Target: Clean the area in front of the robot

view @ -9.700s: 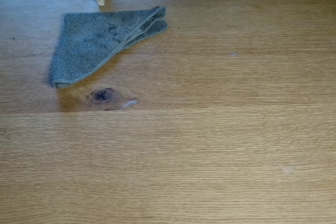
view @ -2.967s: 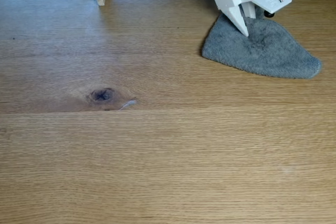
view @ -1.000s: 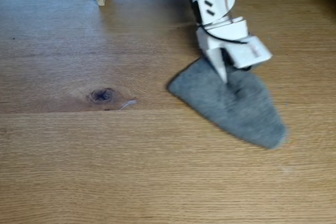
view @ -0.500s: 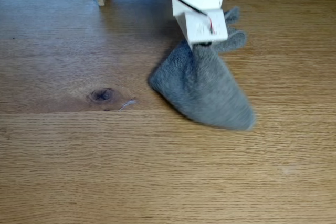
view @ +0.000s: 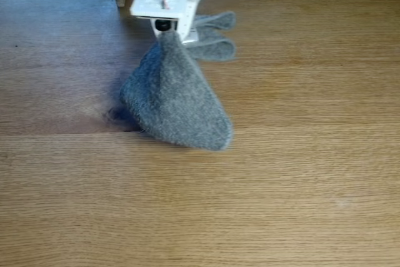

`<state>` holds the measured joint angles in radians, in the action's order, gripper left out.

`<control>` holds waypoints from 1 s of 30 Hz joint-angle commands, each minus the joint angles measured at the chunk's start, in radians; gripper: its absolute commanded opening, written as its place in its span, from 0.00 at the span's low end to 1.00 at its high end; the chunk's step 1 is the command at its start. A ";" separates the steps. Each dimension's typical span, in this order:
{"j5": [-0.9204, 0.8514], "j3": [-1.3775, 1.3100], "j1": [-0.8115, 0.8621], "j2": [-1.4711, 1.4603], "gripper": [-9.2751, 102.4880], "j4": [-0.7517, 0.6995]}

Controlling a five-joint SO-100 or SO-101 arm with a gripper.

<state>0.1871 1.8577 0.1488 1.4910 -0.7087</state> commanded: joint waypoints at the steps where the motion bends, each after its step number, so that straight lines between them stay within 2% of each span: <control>1: -0.025 -0.028 0.107 0.021 0.08 0.089; 8: -0.127 -0.028 0.239 -0.238 0.08 0.410; 14: -0.178 -0.041 0.210 -0.506 0.08 0.813; 17: -0.196 -0.043 0.179 -0.581 0.08 0.937; 22: -0.222 -0.043 0.138 -0.706 0.08 1.045; 30: -0.170 -0.043 0.021 -0.776 0.08 1.078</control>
<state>-0.0077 1.8515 0.2332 0.6964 0.3375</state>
